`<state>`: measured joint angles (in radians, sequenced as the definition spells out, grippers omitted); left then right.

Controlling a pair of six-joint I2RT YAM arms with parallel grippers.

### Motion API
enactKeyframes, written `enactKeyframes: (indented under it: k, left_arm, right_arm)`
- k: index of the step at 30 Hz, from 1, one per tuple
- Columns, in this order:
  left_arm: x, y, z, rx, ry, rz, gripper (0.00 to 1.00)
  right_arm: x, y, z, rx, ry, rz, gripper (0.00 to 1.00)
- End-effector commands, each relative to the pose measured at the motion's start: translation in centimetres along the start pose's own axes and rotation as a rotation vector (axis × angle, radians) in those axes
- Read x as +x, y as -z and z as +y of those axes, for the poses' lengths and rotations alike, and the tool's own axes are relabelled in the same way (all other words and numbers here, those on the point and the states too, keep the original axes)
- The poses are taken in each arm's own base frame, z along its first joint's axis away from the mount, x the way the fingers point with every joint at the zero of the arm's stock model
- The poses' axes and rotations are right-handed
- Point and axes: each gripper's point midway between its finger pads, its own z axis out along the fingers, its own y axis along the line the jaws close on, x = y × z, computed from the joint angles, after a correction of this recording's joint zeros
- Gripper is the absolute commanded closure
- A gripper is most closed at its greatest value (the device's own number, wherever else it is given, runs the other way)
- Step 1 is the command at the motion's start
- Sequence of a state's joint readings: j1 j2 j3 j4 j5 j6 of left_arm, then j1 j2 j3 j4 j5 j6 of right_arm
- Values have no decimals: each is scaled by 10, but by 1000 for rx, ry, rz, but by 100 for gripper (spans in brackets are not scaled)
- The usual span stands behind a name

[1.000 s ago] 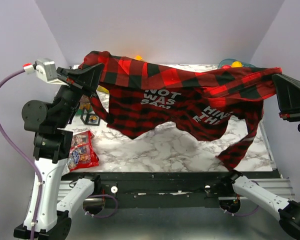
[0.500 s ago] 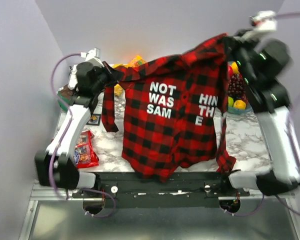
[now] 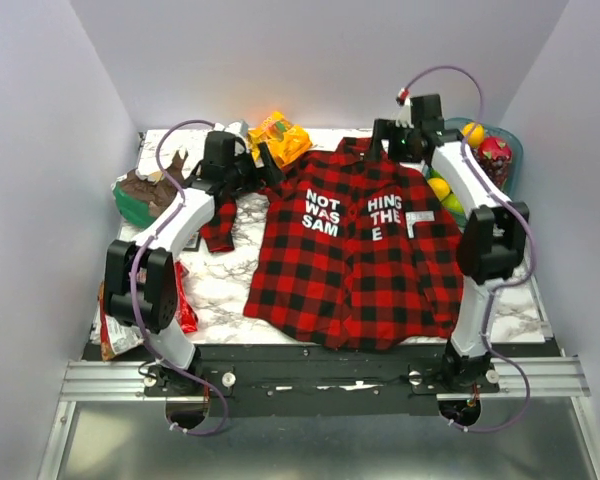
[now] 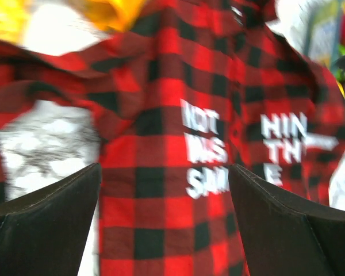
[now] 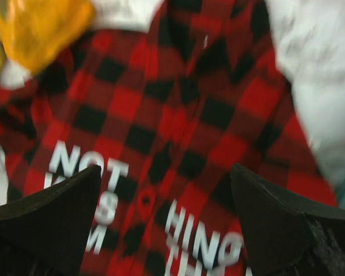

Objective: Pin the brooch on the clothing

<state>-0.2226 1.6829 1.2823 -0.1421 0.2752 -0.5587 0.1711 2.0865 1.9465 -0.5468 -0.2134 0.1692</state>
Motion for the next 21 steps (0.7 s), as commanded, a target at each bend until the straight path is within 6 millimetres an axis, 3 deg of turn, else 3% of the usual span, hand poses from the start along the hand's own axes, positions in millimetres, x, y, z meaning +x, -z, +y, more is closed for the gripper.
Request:
enactKeyframes:
  k: [1, 2, 4, 5, 7, 8, 9, 11, 12, 14, 15, 18, 19, 21]
  left_arm:
    - [20, 25, -27, 28, -146, 61, 1]
    - [26, 27, -30, 44, -163, 82, 1]
    - [45, 33, -39, 65, -202, 156, 1]
    - [51, 36, -41, 69, -255, 174, 1]
    - [66, 45, -38, 36, -296, 217, 1]
    - [74, 47, -41, 36, -321, 228, 1]
    - [90, 48, -33, 20, -311, 256, 1]
    - [99, 51, -41, 80, -282, 249, 1]
    - [117, 51, -34, 81, -238, 280, 1]
    - [119, 50, -39, 123, -215, 251, 1]
    - [127, 50, -36, 124, -196, 260, 2]
    - [119, 47, -48, 160, -180, 232, 2]
    - [119, 45, -54, 170, -174, 232, 2]
    - [110, 42, -67, 196, -168, 211, 3]
  right_arm:
    - [-11, 75, 36, -105, 12, -140, 0]
    - [-10, 94, 39, -101, 19, -160, 0]
    - [13, 106, 32, -68, 5, -140, 0]
    - [34, 121, 29, -52, -3, -128, 0]
    - [52, 133, 24, -19, -35, -128, 0]
    - [79, 134, 17, 5, -61, -88, 0]
    - [81, 147, 19, 4, -72, -112, 1]
    - [103, 152, 20, -4, -114, -88, 1]
    - [127, 153, 22, -24, -131, -45, 3]
    - [148, 152, 27, -38, -164, -7, 5]
    - [173, 148, 32, -41, -161, 42, 5]
    - [202, 145, 45, -48, -159, 89, 5]
    - [222, 140, 53, -67, -171, 128, 5]
    - [238, 136, 60, -81, -185, 151, 5]
